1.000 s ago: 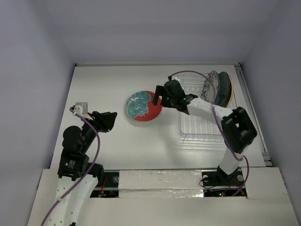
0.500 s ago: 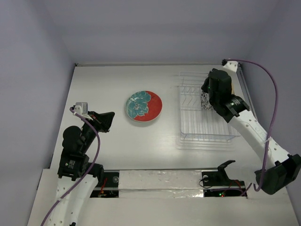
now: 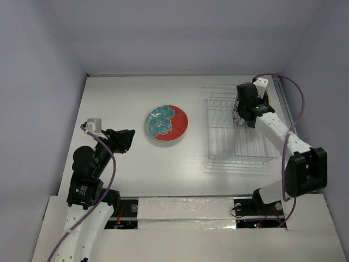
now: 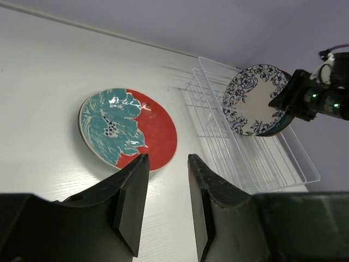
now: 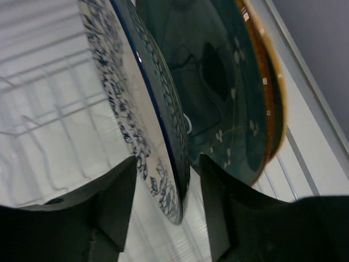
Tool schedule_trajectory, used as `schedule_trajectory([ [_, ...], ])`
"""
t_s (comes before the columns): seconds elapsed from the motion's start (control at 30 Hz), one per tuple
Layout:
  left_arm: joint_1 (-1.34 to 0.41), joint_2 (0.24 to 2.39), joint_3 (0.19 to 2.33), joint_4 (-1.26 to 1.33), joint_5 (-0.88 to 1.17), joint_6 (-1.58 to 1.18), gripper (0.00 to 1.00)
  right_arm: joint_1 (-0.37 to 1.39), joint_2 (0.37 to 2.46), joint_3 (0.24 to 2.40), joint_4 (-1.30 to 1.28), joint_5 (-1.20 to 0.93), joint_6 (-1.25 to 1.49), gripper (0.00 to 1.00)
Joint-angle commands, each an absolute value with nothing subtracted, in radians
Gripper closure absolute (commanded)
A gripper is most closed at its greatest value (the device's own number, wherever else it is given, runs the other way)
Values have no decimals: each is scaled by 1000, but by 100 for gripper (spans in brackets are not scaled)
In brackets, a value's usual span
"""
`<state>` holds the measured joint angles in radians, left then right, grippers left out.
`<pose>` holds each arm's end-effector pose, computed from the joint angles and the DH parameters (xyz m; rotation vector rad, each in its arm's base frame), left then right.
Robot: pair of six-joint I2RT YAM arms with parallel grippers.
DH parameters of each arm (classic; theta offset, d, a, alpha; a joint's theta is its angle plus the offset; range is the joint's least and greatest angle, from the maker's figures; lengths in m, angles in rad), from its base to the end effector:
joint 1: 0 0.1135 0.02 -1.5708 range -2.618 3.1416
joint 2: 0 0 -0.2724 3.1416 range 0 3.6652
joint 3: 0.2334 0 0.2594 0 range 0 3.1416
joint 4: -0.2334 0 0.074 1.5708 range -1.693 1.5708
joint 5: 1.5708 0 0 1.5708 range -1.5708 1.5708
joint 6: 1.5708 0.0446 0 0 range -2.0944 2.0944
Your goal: Unload the plates from the dish rack
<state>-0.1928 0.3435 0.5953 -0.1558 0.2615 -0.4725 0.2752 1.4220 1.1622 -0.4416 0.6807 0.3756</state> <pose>0.1053 -0.0323 0.3374 0.0060 1.5211 -0.7283 0.3175 0.0605 0.3059 0.4486 2.0725 -0.3915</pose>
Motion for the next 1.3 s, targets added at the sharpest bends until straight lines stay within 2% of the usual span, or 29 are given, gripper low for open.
schedule_trajectory([
  [0.0, -179, 342, 612, -115, 264, -463, 68, 249, 1486, 1204, -390, 712, 354, 47],
  [0.07, -179, 342, 614, -115, 265, -465, 68, 249, 1514, 1227, -399, 741, 356, 54],
  [0.1, -179, 342, 614, -115, 265, -465, 68, 249, 1516, 1232, -396, 742, 354, 63],
  [0.17, -179, 342, 612, -114, 267, -463, 67, 249, 1505, 1238, -399, 738, 350, 72],
  [0.2, -179, 342, 612, -114, 267, -463, 67, 249, 1496, 1239, -400, 739, 348, 82],
  [0.27, -179, 342, 612, -112, 270, -466, 67, 249, 1476, 1241, -402, 744, 336, 89],
  [0.47, -179, 345, 607, -107, 281, -466, 66, 249, 1398, 1301, -449, 742, 295, 100],
  [0.7, -179, 348, 607, -106, 284, -468, 66, 268, 1270, 1364, -462, 720, 281, 100],
  [0.9, -179, 347, 607, -104, 287, -469, 66, 408, 1119, 1339, -381, 657, 322, 100],
  [1.1, -179, 351, 606, -103, 285, -468, 66, 526, 1103, 1211, -142, 342, 523, 100],
  [1.27, -179, 351, 606, -106, 279, -469, 66, 590, 1233, 1138, 115, 140, 722, 100],
])
